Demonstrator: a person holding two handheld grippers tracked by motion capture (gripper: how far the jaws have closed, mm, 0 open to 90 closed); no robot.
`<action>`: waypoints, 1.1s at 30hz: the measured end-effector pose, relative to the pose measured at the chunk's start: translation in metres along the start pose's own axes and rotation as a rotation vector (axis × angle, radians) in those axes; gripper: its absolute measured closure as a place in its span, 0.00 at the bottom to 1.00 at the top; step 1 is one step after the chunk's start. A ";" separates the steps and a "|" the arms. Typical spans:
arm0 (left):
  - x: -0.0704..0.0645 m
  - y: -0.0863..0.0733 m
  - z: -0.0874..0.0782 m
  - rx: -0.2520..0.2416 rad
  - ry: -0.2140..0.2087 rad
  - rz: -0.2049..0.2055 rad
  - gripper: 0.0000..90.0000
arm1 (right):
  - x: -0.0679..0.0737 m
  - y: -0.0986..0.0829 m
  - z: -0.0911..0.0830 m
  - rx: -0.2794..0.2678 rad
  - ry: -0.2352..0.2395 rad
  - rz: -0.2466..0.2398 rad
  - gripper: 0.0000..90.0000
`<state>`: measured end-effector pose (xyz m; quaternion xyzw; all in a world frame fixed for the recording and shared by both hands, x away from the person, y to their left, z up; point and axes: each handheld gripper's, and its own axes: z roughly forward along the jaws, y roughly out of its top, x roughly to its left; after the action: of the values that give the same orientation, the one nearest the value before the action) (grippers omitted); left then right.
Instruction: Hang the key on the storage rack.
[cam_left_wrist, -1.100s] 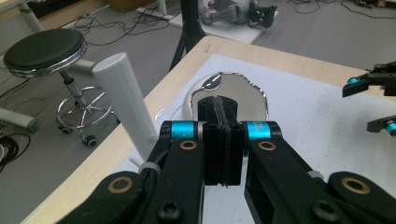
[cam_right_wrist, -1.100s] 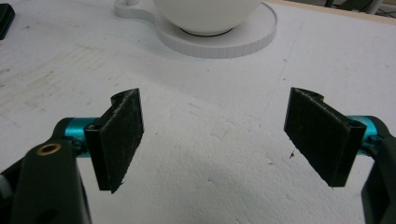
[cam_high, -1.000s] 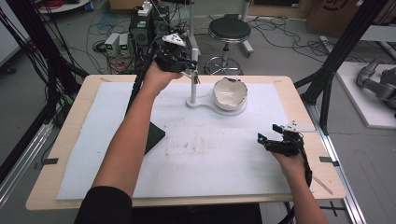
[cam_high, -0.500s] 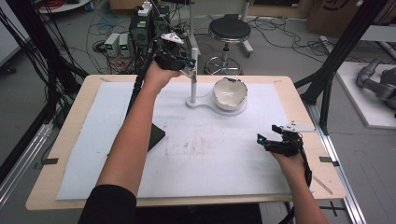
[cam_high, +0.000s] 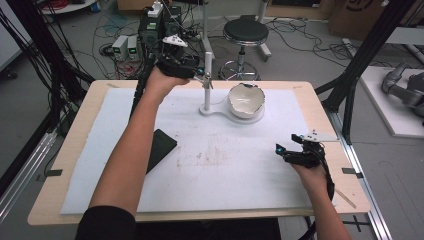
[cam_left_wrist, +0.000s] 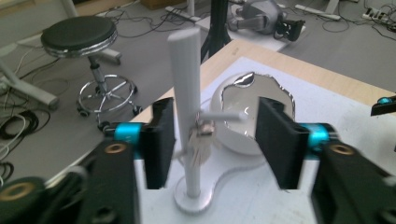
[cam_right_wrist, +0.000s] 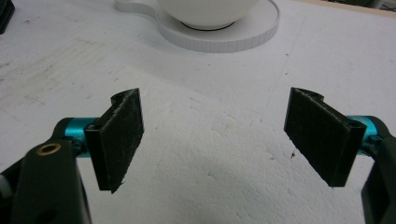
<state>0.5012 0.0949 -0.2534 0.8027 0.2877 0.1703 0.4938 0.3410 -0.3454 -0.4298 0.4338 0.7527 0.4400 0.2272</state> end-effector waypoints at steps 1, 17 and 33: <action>0.000 -0.003 -0.004 0.005 0.000 -0.008 0.51 | 0.000 0.000 0.000 0.000 0.000 0.000 0.22; -0.002 -0.096 -0.068 0.059 -0.034 -0.028 0.24 | 0.005 0.001 0.002 0.007 -0.008 -0.013 0.22; -0.017 -0.182 -0.100 0.049 -0.053 -0.053 0.19 | 0.005 0.001 0.002 0.004 -0.011 -0.012 0.22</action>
<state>0.3786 0.2174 -0.3702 0.8109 0.2997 0.1289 0.4857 0.3408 -0.3401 -0.4297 0.4323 0.7549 0.4347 0.2331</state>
